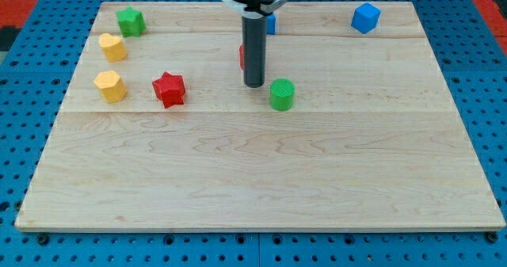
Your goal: Slightly push the red star towards the down of the board
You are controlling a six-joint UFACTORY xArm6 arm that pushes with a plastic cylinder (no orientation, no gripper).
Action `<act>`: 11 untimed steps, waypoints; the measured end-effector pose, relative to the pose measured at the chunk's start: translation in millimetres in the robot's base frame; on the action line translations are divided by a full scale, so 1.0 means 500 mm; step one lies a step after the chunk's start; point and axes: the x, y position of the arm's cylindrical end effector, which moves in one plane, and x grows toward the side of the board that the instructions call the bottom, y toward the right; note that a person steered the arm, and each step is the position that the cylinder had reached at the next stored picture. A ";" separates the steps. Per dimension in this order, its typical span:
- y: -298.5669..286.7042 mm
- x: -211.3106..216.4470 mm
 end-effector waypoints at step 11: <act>-0.127 0.179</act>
